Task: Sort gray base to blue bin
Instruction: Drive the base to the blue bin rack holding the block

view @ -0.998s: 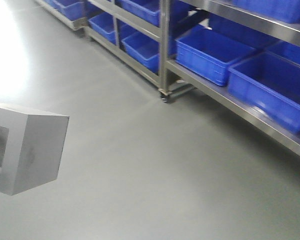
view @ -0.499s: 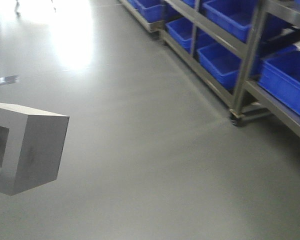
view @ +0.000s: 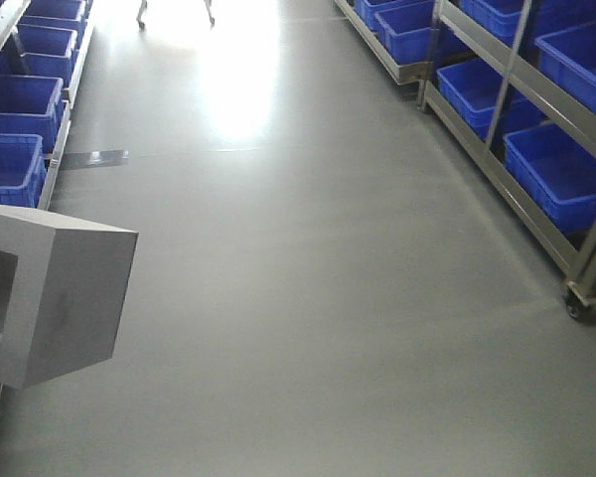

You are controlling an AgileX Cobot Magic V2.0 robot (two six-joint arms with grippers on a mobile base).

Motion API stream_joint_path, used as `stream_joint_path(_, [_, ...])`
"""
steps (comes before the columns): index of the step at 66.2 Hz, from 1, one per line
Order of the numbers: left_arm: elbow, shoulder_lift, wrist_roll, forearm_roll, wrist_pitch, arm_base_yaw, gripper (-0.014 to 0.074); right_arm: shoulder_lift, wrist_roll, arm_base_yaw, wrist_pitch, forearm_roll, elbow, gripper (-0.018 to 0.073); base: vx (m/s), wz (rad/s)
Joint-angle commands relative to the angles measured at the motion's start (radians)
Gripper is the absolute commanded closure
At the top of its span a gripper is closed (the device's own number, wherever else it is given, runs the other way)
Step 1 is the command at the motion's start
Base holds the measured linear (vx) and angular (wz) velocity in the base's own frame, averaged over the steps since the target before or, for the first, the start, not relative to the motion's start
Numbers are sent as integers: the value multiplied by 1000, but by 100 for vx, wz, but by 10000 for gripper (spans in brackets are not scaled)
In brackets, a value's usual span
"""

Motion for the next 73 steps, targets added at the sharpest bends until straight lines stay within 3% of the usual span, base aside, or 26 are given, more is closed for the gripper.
stream_joint_path(1, [-31,5,-12,-10,-108,-5,594,18,-12,-2,-72,-4,2,564,42,19])
stream_joint_path(73, [-31,5,-12,-10,-108,-5,594,18,-12,-2,-72,-4,2,564,42,13])
